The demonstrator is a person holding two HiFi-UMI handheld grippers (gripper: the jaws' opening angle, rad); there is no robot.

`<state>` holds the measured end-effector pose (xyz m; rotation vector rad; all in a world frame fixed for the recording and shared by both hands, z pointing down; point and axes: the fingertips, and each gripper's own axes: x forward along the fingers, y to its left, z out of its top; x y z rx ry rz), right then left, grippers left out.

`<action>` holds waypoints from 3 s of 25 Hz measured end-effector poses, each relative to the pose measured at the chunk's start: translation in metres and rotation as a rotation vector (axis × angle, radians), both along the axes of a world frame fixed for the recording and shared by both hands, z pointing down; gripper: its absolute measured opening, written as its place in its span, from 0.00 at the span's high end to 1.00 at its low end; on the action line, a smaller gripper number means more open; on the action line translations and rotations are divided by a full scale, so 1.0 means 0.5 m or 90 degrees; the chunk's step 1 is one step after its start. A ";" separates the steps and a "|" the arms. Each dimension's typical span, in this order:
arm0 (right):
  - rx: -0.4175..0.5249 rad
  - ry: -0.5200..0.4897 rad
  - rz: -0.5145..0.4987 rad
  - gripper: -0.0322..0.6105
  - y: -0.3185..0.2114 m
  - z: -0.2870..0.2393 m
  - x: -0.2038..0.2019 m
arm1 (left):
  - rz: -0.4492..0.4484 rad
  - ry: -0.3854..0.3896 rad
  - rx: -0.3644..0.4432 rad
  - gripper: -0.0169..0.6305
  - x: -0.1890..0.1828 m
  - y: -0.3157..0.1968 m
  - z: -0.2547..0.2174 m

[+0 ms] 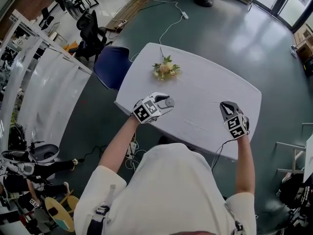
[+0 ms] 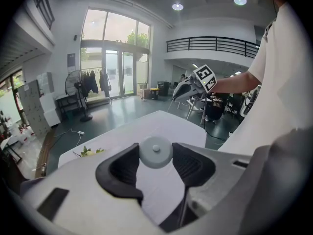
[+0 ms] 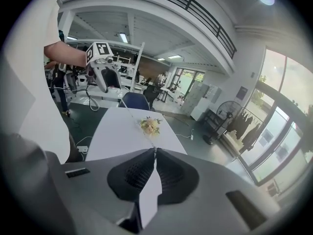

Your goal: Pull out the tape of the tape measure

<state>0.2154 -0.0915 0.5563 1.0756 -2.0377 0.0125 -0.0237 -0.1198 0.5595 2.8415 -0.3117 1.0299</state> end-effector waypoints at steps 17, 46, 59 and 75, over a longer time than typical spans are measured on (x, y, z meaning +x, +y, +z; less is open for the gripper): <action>-0.019 -0.028 0.024 0.89 -0.007 0.023 0.018 | -0.024 -0.014 -0.008 0.64 -0.005 -0.015 0.024; -0.066 -0.075 0.053 0.89 -0.002 0.090 0.049 | -0.070 -0.059 -0.060 0.64 -0.005 -0.016 0.101; -0.099 -0.127 0.074 0.89 0.017 0.142 0.058 | -0.092 -0.041 -0.095 0.64 0.004 -0.011 0.133; -0.186 -0.168 0.117 0.89 0.048 0.283 0.077 | -0.133 -0.092 -0.174 0.64 0.038 -0.005 0.289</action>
